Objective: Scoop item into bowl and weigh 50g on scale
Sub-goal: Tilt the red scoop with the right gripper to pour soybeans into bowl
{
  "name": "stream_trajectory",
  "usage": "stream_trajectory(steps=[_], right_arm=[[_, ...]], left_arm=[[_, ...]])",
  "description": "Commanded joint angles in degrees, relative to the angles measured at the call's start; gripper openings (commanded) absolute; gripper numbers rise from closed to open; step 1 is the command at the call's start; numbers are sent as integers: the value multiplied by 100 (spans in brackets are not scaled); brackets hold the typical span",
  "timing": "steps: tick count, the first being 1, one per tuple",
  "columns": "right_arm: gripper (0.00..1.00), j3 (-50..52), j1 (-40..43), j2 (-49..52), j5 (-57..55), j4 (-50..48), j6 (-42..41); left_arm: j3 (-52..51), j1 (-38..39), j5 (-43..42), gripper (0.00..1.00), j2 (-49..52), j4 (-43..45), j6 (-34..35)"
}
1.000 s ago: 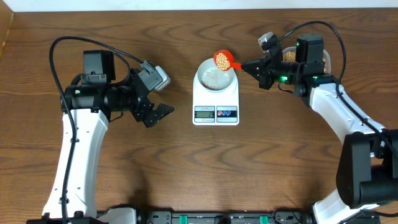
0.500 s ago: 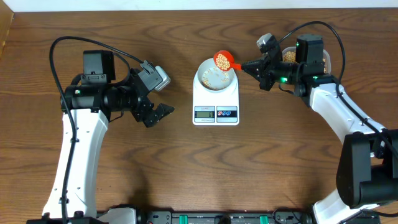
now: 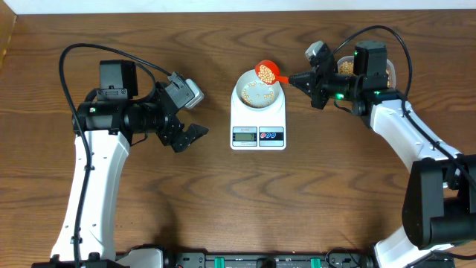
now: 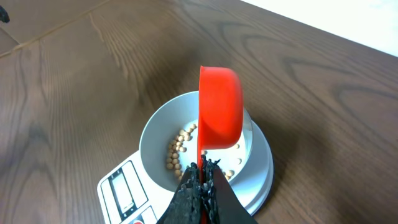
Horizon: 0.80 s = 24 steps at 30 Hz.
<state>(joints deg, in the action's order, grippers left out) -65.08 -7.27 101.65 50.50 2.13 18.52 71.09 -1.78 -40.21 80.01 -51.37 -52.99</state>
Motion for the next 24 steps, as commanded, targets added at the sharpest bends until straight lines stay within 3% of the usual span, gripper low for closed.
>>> stream_trajectory(steps=[1, 18, 22, 24], right_arm=[[1, 33, -46, 70, 44, 4, 254], [1, 33, -109, 105, 4, 74, 538], [1, 33, -116, 105, 662, -107, 538], [1, 33, -114, 166, 234, 66, 538]], left_arm=[[103, -2, -66, 98, -63, -20, -98], [105, -2, -66, 98, -63, -20, -98], [105, -2, -66, 98, -63, -20, -98], [103, -2, -66, 98, -63, -22, -98]])
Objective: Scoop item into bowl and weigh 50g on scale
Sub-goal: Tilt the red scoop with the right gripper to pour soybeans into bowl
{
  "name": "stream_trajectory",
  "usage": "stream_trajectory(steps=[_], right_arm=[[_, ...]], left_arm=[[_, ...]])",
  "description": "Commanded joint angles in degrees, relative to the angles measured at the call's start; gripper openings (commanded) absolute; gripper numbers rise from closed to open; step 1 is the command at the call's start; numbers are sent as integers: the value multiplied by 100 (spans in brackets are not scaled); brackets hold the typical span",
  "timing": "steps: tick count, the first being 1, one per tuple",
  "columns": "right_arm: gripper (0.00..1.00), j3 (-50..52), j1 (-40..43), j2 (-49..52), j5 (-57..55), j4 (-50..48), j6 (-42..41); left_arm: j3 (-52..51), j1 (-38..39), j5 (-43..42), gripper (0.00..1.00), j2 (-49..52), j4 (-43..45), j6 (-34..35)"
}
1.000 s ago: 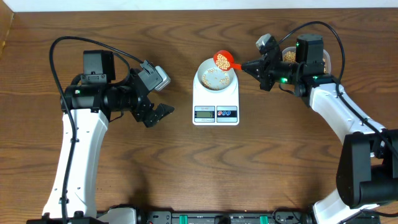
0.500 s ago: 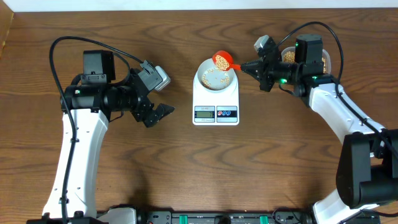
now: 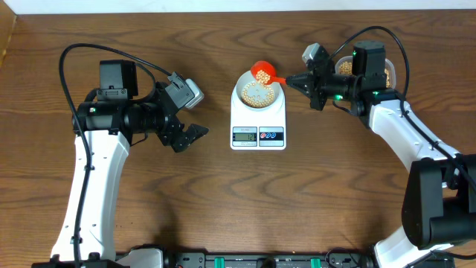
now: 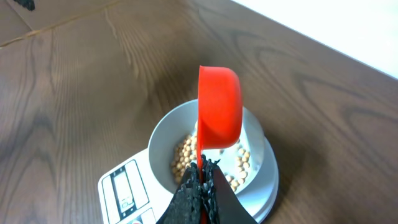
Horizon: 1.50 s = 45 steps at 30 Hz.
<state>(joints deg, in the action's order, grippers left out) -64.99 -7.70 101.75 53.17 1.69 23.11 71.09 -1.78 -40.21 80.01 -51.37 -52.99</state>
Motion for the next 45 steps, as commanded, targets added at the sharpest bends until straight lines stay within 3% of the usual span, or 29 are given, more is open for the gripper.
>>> stream_trajectory(steps=[1, 10, 13, 17, 21, 25, 29, 32, 36, 39, 43, 45], right_arm=[[1, 24, -70, 186, -142, 155, 79], [1, 24, -70, 254, -310, 2, 98], [1, 22, -76, 186, 181, -256, 94], [1, 24, -74, 245, -245, 2, 98], [1, 22, -87, 164, 295, -326, 94], [1, 24, -87, 229, -179, -81, 96], [1, 22, -85, 173, 354, -332, 94], [1, 24, -92, 240, -109, -164, 96], [1, 22, -66, 192, 413, -413, 96], [1, 22, -63, 254, -111, -179, 96], [1, 22, -59, 181, 459, -411, 74], [1, 24, -111, 254, -205, -131, 136]], left_arm=[[103, -2, -66, 98, -63, -20, -98], [105, -2, -66, 98, -63, -20, -98], [103, -2, -66, 98, -63, -20, -98], [103, -2, -66, 98, -63, -20, -98], [103, -2, -66, 98, -63, -20, -98], [103, -2, -66, 98, -63, -20, -98], [103, -2, -66, 98, -63, -20, -98], [103, -2, -66, 98, -63, -20, -98], [103, -2, -66, 98, -63, -20, -98], [105, -2, -66, 98, -63, -20, -98], [103, -2, -66, 98, -63, -20, -98], [105, -2, -66, 98, -63, -20, -98]])
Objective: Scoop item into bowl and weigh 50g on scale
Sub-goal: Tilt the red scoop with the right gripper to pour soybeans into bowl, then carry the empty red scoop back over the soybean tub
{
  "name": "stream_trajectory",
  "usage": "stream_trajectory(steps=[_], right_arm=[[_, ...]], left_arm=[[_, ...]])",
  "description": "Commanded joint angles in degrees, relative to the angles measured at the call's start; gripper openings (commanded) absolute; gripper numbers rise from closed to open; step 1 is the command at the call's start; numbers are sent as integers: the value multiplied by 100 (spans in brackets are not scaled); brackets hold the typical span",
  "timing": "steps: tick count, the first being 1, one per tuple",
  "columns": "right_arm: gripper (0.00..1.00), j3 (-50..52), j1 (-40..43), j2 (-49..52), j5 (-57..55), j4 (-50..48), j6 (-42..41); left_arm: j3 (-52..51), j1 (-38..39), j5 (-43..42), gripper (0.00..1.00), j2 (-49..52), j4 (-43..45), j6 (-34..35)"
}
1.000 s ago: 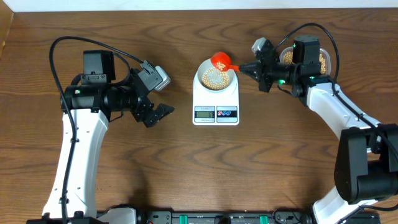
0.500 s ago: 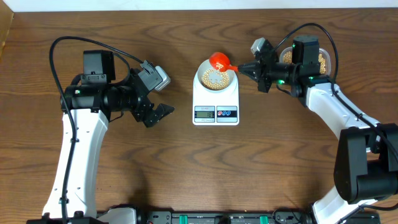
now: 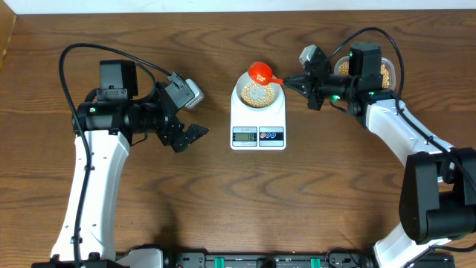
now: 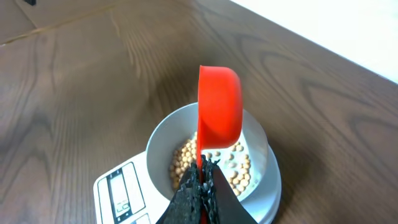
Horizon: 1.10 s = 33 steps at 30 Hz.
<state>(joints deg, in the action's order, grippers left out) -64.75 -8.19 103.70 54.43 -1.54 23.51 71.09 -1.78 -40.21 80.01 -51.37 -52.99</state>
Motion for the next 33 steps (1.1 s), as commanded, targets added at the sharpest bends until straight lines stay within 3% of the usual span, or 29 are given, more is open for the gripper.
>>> stream_trajectory(steps=[1, 4, 8, 12, 15, 25, 30, 33], right_arm=[[1, 0, -66, 61, -393, 229, 96], [1, -9, -50, -26, 229, -35, 52], [1, 2, -70, 42, -682, 356, 205], [1, -15, -94, -22, -33, 76, 236], [1, -4, -164, 48, -1099, 575, 841], [1, -7, -162, -114, -719, 433, 1941], [1, -7, -162, -422, -269, 452, 2028], [1, -7, -166, -431, -575, 595, 2031]], left_arm=[[103, -2, -66, 98, -63, -20, -98], [103, -2, -66, 98, -63, -20, -98], [105, -2, -66, 98, -63, -20, -98], [105, -2, -66, 98, -63, -22, -98], [103, -2, -66, 98, -63, -20, -98], [103, -2, -66, 98, -63, -20, -98], [103, -2, -66, 98, -63, -20, -98], [103, -2, -66, 98, -63, -22, -98]])
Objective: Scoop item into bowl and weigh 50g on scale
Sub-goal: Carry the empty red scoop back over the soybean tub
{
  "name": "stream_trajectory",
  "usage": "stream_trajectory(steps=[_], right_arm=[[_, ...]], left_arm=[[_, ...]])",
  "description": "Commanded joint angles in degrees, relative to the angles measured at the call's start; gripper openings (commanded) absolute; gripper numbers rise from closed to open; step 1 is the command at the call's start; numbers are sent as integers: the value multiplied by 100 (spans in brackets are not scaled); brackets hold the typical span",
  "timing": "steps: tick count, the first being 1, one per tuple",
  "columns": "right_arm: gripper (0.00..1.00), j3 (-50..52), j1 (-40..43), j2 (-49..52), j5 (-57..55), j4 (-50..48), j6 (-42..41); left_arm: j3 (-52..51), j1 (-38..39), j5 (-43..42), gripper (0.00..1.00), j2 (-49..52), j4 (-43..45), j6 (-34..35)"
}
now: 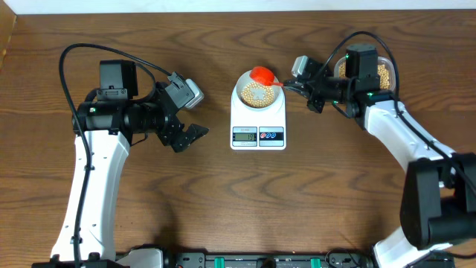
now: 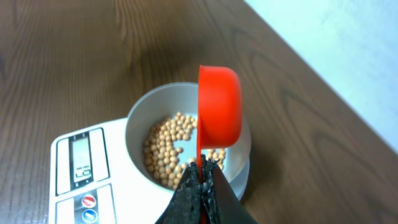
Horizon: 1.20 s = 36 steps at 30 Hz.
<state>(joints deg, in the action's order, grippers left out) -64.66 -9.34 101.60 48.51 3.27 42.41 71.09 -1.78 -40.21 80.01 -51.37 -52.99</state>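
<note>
My right gripper is shut on the handle of a red scoop, also seen from overhead as the scoop. The scoop is turned on its side over the far rim of a white bowl that holds a layer of tan beans. The bowl stands on a white digital scale whose display is lit. My left gripper hangs open left of the scale, with nothing in it.
A clear tub of tan beans sits at the back right, behind my right arm. Bare wooden table lies in front of the scale. The table's far edge runs close behind the bowl.
My right gripper has swung round so the scale now lies more to its left. The scoop is still tipped over the bowl. The left arm has not moved.
At first the tipped scoop hung over a bowl with only a few scattered beans. Then more beans lay in the bowl, and the heap grew again after that. Now the scoop remains on its side over the fuller bowl.
</note>
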Motion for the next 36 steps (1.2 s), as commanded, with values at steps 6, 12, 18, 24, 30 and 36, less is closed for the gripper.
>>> stream_trajectory(steps=[6, 12, 18, 24, 30, 36], right_arm=[[1, -15, 4, -378, 295, -439, -662], [1, -15, 426, -710, 304, -1049, -2826], [1, -15, 1128, -811, -85, -623, -3954], [1, -15, 1753, -920, -734, 280, -3980], [1, -15, 2240, -1519, -1550, 702, -3840], [1, -15, 2070, -1869, -2800, 1838, -2730]], left_arm=[[105, -2, -66, 98, -63, -22, -98], [103, -2, -66, 98, -63, -20, -98], [103, -2, -66, 98, -63, -20, -98], [103, -2, -66, 98, -63, -22, -98], [103, -2, -66, 98, -63, -20, -98], [103, -2, -66, 98, -63, -20, -98]])
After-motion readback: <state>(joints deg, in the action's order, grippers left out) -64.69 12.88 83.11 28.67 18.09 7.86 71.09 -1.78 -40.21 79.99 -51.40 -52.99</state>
